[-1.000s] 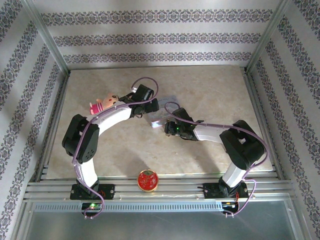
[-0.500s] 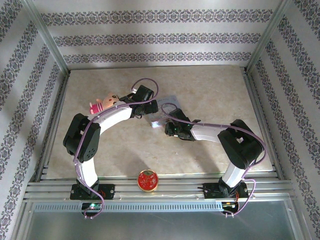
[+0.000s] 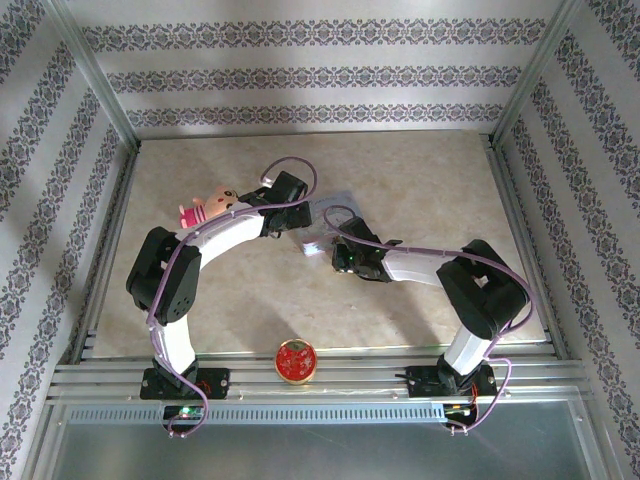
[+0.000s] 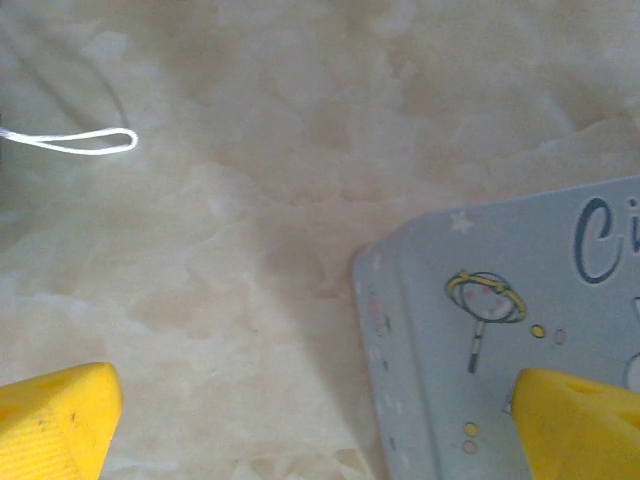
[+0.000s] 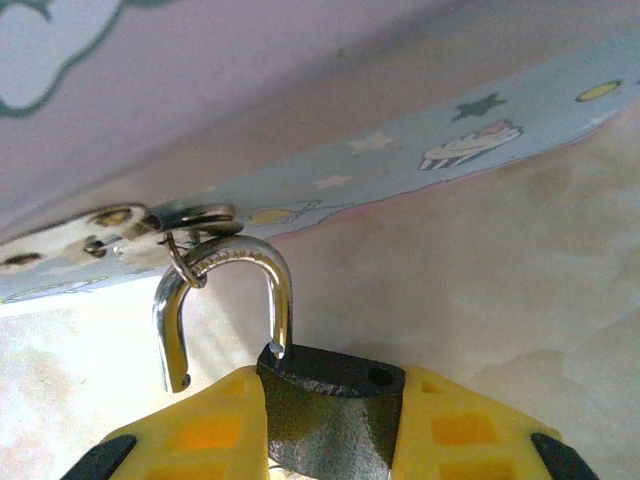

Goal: Unlock a padlock with a key

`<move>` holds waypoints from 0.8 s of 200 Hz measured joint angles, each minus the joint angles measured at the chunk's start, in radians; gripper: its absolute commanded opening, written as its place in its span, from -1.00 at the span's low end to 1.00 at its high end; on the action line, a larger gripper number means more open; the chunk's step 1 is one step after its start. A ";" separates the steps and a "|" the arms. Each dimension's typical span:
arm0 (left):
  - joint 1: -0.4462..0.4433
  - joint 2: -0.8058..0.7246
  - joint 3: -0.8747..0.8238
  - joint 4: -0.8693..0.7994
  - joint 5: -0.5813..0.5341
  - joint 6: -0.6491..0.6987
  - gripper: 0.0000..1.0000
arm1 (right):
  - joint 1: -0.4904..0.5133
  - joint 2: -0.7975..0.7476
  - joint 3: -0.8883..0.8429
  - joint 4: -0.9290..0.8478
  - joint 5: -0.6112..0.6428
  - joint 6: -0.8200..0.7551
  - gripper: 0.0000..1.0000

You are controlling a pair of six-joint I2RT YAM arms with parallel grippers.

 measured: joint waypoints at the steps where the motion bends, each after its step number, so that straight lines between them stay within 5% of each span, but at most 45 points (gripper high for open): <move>1: 0.000 0.000 0.000 -0.001 0.000 0.000 0.99 | 0.000 0.000 0.000 0.000 0.000 0.000 -1.00; 160: -0.013 0.000 -0.010 -0.011 -0.049 0.070 0.99 | -0.050 -0.014 -0.001 0.011 -0.019 0.031 -1.00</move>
